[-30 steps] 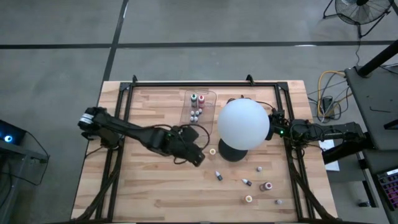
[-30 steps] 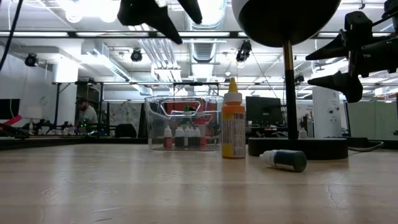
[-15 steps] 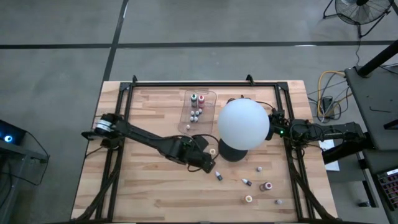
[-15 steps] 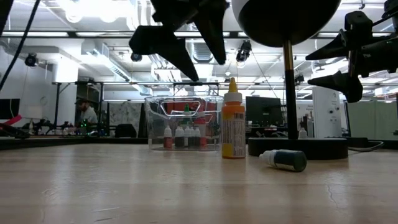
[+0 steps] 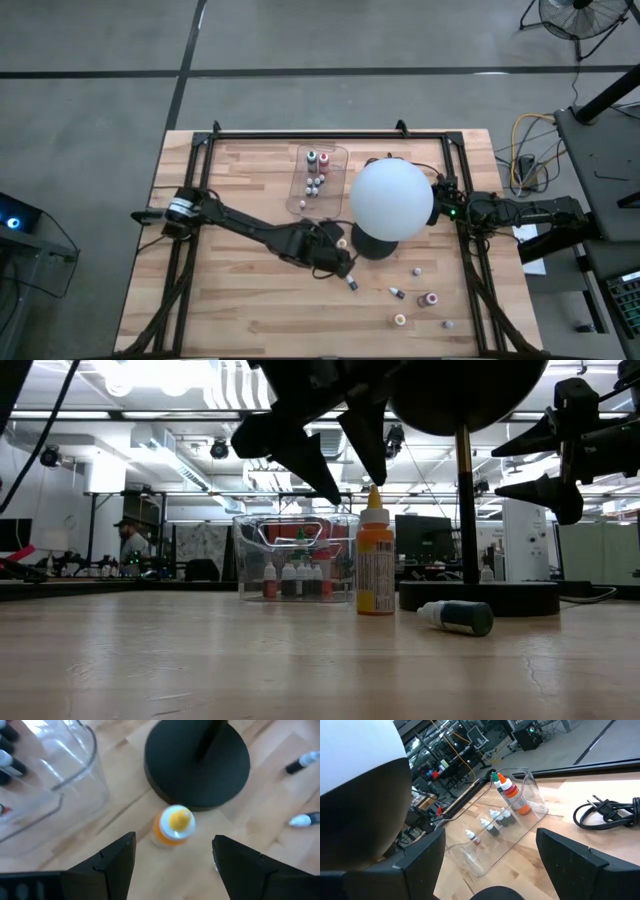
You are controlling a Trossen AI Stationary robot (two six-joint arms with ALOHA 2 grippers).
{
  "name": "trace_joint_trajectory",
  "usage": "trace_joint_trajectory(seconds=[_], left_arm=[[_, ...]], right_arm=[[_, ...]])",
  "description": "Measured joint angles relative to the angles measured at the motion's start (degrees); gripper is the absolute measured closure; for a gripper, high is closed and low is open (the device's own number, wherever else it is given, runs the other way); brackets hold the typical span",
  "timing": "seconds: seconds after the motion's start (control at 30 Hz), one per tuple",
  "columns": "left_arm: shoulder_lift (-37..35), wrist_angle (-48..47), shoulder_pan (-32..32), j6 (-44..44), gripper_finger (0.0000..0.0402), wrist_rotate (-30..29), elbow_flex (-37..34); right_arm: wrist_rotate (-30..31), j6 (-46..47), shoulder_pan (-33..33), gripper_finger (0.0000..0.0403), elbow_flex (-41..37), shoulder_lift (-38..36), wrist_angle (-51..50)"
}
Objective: Pick & Place food coloring
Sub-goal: Put the large yellow food coloring bottle into the transparent bin
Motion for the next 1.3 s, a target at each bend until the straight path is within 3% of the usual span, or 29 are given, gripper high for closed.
trace_joint_trajectory(seconds=[1.3], left_arm=[[5.3, 7.7, 0.1, 9.0, 0.0168, -3.3, -0.1]], right_arm=[[0.0, 0.0, 0.0, 0.0101, 0.0, 0.0, 0.0]])
